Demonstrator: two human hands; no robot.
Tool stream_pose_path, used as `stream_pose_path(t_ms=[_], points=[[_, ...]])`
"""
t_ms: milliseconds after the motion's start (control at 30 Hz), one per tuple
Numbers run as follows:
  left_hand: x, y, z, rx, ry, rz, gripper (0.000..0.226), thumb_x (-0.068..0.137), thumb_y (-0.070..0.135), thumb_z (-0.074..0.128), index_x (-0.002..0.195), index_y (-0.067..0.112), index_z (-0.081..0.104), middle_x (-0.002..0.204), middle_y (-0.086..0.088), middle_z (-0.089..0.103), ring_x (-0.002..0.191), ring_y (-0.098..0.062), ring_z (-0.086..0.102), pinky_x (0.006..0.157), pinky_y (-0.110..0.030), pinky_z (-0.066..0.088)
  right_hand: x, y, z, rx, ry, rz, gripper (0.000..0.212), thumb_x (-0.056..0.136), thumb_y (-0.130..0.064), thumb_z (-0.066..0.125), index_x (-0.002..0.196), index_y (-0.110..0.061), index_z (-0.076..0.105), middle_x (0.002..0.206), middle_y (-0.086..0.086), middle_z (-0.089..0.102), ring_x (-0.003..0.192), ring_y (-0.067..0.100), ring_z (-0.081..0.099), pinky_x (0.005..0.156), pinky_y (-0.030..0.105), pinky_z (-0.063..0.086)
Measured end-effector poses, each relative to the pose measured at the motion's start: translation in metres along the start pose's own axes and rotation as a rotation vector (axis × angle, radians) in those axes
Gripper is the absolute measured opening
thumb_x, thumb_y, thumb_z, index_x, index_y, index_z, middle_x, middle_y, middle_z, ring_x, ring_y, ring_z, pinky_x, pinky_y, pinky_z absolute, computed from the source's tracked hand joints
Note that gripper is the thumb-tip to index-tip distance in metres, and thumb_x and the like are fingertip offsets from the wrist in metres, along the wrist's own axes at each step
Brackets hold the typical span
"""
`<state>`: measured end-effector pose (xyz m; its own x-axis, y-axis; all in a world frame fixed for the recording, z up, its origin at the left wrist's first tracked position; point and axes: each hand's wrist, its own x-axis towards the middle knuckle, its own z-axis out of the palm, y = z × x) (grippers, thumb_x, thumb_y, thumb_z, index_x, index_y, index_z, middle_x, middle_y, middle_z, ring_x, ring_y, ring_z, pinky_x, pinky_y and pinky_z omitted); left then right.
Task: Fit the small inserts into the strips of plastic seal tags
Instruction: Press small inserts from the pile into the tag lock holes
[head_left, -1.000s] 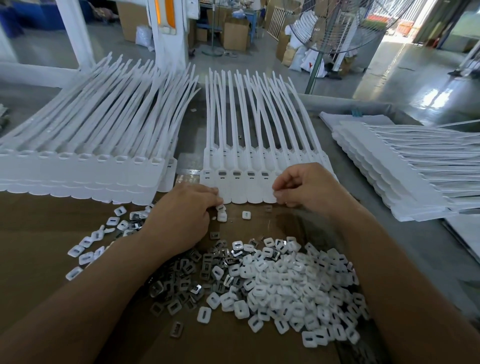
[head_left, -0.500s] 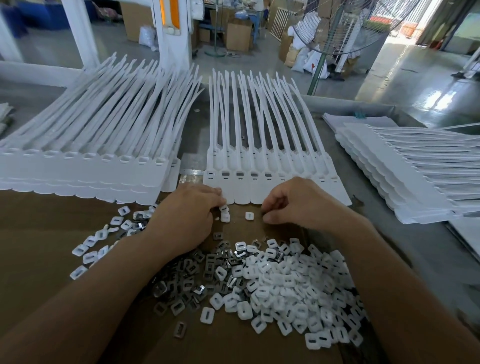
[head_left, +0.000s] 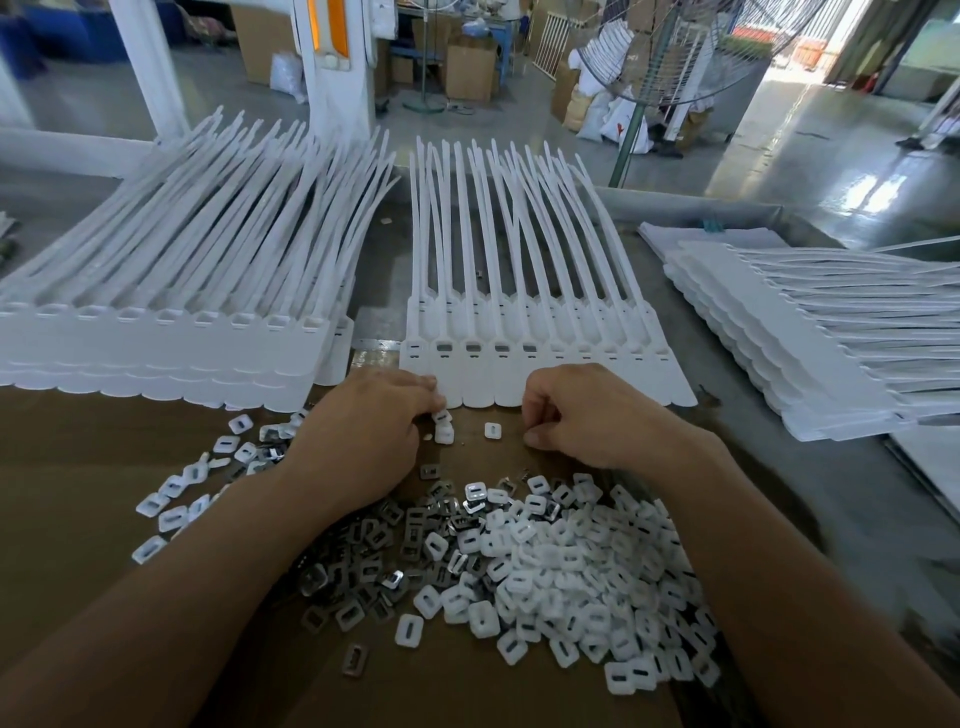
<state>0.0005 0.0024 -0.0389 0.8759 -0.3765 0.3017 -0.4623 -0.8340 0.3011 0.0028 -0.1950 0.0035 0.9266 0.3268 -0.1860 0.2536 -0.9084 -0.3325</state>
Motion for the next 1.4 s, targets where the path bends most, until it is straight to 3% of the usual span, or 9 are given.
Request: stream_pose_path(t_ms=[167,333,500,733,933,1033,1133,1300,1400], points=[[-0.001,0.001,-0.001,0.008,0.011,0.02,0.043,0.083,0.003,0.045,0.118,0.023,0.061,0.132,0.008,0.051,0.122,-0.006,0.042,0.086,-0.005,0.014,-0.003,0.007,-0.002,0.198,-0.01,0.027,0.011,0.083,-0.017,0.066,0.083,-0.024,0.057,0.079,-0.013,0.053,0.074,0.003,0.051,0.061,0.015,0.039],[-0.003,0.001,-0.002,0.004,0.017,0.025,0.044,0.083,0.004,0.045,0.12,0.024,0.059,0.134,0.009,0.05,0.123,-0.005,0.041,0.086,-0.005,0.013,0.004,0.019,-0.01,0.568,0.197,0.101,0.013,0.083,-0.007,0.065,0.076,-0.017,0.062,0.073,0.0,0.067,0.067,0.011,0.065,0.058,0.016,0.051],[-0.004,0.001,-0.003,-0.011,0.012,0.033,0.046,0.081,0.002,0.046,0.121,0.021,0.059,0.134,0.006,0.05,0.123,-0.006,0.04,0.086,-0.003,0.01,0.029,0.036,-0.013,0.393,0.384,0.201,0.018,0.088,-0.007,0.057,0.073,-0.017,0.06,0.079,-0.001,0.063,0.069,0.007,0.056,0.07,0.025,0.047],[-0.001,0.002,-0.005,-0.015,0.004,0.061,0.045,0.081,0.0,0.047,0.119,0.019,0.06,0.133,0.003,0.051,0.122,-0.006,0.043,0.085,0.0,0.008,0.055,0.048,-0.01,0.273,0.349,0.247,0.023,0.092,-0.007,0.045,0.092,0.008,0.063,0.096,0.005,0.064,0.071,0.014,0.054,0.055,0.02,0.034],[-0.001,0.003,-0.005,-0.013,0.018,0.049,0.045,0.081,0.0,0.048,0.119,0.021,0.06,0.132,0.005,0.052,0.122,-0.006,0.044,0.087,-0.003,0.011,0.056,0.049,-0.013,0.172,0.276,0.232,0.019,0.093,-0.009,0.047,0.08,-0.01,0.061,0.075,-0.011,0.053,0.065,0.003,0.047,0.053,0.019,0.032],[-0.001,0.003,-0.005,-0.022,0.024,0.052,0.044,0.08,-0.001,0.048,0.117,0.019,0.062,0.13,0.003,0.054,0.121,-0.007,0.045,0.088,-0.005,0.013,0.056,0.046,-0.014,0.114,0.266,0.213,0.02,0.091,-0.006,0.048,0.087,0.006,0.063,0.09,0.01,0.064,0.071,0.019,0.057,0.052,0.021,0.035],[-0.002,0.006,-0.009,-0.012,0.012,0.054,0.039,0.078,-0.004,0.052,0.108,0.015,0.068,0.12,-0.001,0.061,0.113,-0.014,0.054,0.089,-0.01,0.021,0.056,0.043,-0.015,0.074,0.268,0.201,0.023,0.088,-0.002,0.046,0.096,0.016,0.059,0.106,0.028,0.06,0.094,0.04,0.057,0.063,0.038,0.047],[-0.003,0.005,-0.008,-0.01,0.026,0.067,0.04,0.08,-0.002,0.051,0.112,0.016,0.065,0.125,0.001,0.058,0.117,-0.011,0.051,0.089,-0.007,0.017,0.059,0.046,-0.013,0.134,0.311,0.248,0.016,0.086,-0.004,0.053,0.074,-0.009,0.062,0.078,-0.006,0.057,0.068,0.007,0.049,0.062,0.025,0.041],[-0.002,0.006,-0.008,-0.003,0.028,0.07,0.041,0.08,-0.002,0.05,0.113,0.017,0.065,0.126,0.001,0.057,0.117,-0.011,0.05,0.089,-0.007,0.016,0.059,0.047,-0.011,0.186,0.371,0.256,0.005,0.085,-0.008,0.059,0.081,-0.009,0.061,0.076,-0.004,0.055,0.067,0.006,0.046,0.07,0.03,0.042]])
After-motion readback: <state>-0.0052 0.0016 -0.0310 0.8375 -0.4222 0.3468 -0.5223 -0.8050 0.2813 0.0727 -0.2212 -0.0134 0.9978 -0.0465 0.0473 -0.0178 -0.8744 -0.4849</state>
